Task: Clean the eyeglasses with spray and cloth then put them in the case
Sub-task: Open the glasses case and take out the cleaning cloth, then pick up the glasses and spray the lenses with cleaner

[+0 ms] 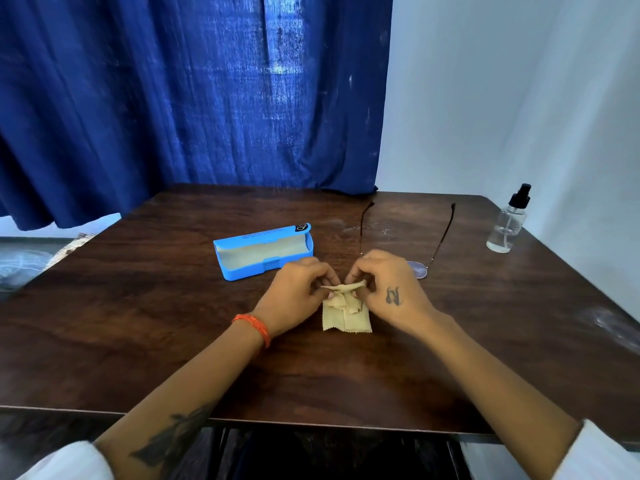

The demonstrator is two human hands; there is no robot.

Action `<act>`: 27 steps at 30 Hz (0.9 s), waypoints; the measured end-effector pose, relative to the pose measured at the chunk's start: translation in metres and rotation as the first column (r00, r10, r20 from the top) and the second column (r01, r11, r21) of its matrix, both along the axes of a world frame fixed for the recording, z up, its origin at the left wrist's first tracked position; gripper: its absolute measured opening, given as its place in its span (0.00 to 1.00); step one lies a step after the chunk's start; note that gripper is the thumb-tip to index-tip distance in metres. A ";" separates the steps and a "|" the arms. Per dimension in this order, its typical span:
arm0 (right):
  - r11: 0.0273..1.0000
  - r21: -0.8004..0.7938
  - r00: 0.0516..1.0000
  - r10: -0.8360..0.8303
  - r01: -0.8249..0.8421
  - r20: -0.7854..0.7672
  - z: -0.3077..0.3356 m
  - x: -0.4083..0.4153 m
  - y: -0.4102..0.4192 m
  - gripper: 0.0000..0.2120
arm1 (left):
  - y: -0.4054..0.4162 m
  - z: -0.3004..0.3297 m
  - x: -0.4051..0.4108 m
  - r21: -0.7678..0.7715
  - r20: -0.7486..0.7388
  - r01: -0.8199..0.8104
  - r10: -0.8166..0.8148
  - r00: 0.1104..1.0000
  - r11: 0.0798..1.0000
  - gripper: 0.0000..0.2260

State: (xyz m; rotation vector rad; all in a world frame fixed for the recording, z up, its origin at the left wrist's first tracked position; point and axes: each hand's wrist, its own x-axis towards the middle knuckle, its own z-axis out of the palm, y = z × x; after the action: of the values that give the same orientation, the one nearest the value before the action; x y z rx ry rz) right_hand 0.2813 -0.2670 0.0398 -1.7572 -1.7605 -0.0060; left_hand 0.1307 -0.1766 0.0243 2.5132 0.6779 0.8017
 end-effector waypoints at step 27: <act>0.800 0.563 0.964 -0.069 0.208 -0.257 -0.005 0.060 -0.065 0.12 | 0.006 -0.011 0.034 -0.250 0.195 -0.046 0.097 0.976 0.967 0.24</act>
State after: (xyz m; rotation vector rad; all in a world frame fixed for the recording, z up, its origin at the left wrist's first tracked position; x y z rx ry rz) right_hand 0.3412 -0.3324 0.0351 -1.3560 -1.2725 -0.3654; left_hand 0.1645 -0.1707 0.0135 2.1608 0.7505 0.9281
